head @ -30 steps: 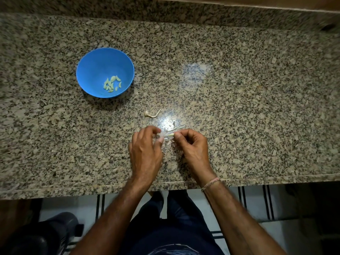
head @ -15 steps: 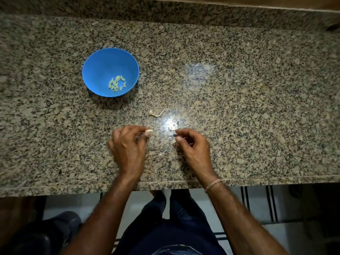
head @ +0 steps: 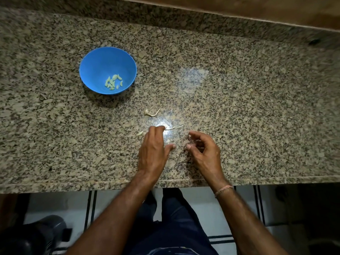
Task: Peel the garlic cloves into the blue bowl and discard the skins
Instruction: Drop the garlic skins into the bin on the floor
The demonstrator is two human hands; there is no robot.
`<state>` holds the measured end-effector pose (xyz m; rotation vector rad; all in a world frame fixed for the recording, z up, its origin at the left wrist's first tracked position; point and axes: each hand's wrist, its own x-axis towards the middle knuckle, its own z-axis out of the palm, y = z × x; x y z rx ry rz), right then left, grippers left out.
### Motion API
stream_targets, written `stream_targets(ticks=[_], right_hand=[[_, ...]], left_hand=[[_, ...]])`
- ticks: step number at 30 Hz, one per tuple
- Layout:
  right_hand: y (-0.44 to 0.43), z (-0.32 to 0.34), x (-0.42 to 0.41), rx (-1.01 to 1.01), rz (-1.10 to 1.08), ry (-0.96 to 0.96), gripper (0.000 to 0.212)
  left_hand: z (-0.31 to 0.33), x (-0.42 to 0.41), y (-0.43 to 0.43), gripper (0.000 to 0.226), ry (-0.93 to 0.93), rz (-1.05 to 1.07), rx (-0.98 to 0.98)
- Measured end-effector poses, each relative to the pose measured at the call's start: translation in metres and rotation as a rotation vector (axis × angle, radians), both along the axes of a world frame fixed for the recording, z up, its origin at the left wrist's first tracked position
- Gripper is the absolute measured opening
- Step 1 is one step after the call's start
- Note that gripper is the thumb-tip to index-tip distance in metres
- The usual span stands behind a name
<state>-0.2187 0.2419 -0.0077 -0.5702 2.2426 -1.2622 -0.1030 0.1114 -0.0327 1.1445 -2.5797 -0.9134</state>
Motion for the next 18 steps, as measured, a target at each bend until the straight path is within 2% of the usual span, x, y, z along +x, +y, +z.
stream_targets(ticks=[3, 8, 14, 16, 18], right_hand=[[0.004, 0.002, -0.001, 0.005, 0.003, 0.005, 0.042], [-0.010, 0.002, -0.011, 0.032, 0.068, 0.070, 0.049], [-0.047, -0.011, -0.033, 0.224, 0.479, 0.387, 0.079], [-0.053, -0.012, -0.034, 0.203, 0.576, 0.465, 0.074], [-0.052, -0.016, -0.031, 0.125, 0.619, 0.515, 0.056]], left_hand=[[0.001, -0.008, -0.006, 0.062, 0.036, 0.039, 0.041], [-0.001, -0.009, -0.008, 0.029, 0.112, 0.080, 0.059], [0.001, -0.009, 0.001, 0.012, 0.043, 0.152, -0.028], [0.000, -0.011, 0.005, 0.010, 0.005, 0.175, -0.057], [0.000, -0.014, 0.008, 0.008, -0.019, 0.202, -0.063]])
